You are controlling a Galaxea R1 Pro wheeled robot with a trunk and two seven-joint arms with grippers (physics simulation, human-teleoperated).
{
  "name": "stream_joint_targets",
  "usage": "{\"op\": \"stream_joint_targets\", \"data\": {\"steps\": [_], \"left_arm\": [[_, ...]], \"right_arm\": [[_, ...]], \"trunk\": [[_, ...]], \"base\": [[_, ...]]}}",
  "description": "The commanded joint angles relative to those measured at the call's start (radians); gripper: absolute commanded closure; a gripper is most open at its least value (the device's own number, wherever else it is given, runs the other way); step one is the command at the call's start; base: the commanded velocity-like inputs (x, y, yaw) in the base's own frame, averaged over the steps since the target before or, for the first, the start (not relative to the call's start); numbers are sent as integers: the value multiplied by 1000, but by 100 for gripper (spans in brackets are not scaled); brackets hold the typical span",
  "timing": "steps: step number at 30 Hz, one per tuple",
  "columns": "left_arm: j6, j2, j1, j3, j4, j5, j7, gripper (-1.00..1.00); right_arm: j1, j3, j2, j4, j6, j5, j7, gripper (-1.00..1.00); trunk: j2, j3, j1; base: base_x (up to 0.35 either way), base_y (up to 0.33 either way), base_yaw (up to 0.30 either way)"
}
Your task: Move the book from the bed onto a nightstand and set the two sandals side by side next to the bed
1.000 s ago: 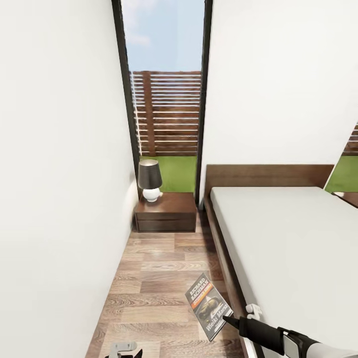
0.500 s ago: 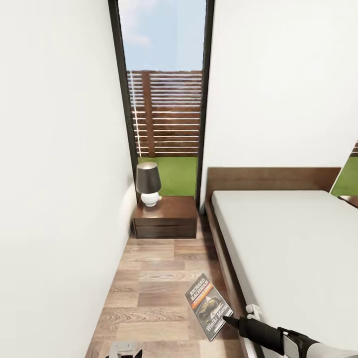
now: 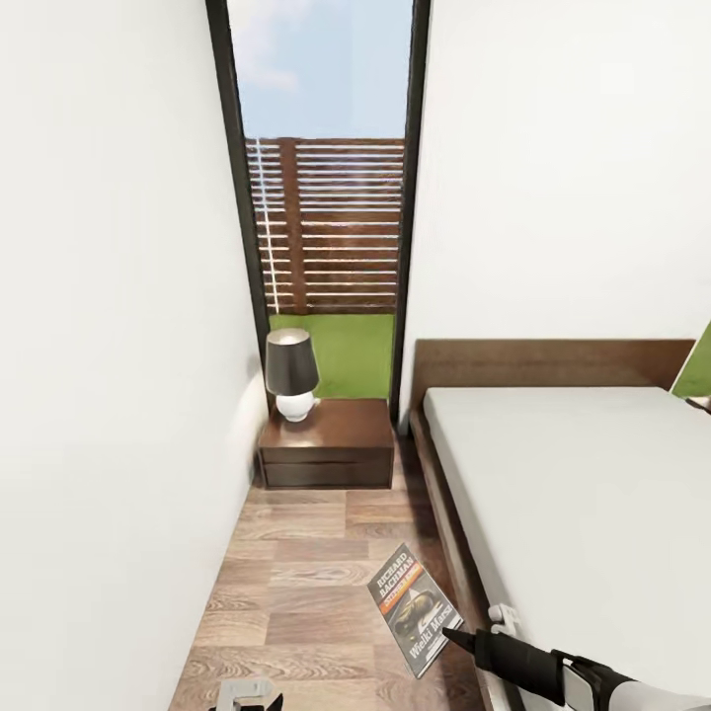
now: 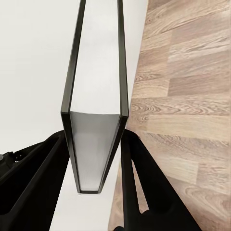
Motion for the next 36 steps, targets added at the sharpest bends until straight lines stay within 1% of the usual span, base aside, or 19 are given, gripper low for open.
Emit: {"op": "stream_joint_targets", "data": {"steps": [1, 18, 24, 36], "left_arm": [[-2, 0, -1, 8, 1, -5, -4, -100], [-2, 0, -1, 7, 0, -5, -4, -100], [-2, -7, -1, 8, 0, -5, -4, -100], [-2, -9, -1, 8, -1, -5, -4, -100]], "right_arm": [[-2, 3, 0, 3, 2, -11, 5, 100], [-2, 3, 3, 3, 2, -11, 3, 100], [-2, 3, 3, 3, 2, -11, 3, 100], [-2, 3, 2, 3, 2, -11, 3, 100]], "trunk": [[-2, -2, 1], [-2, -2, 1], [-2, -2, 1], [-2, -2, 1]], "base": [[309, 0, 0], [309, 0, 0], [319, 0, 0], [321, 0, 0]]}}
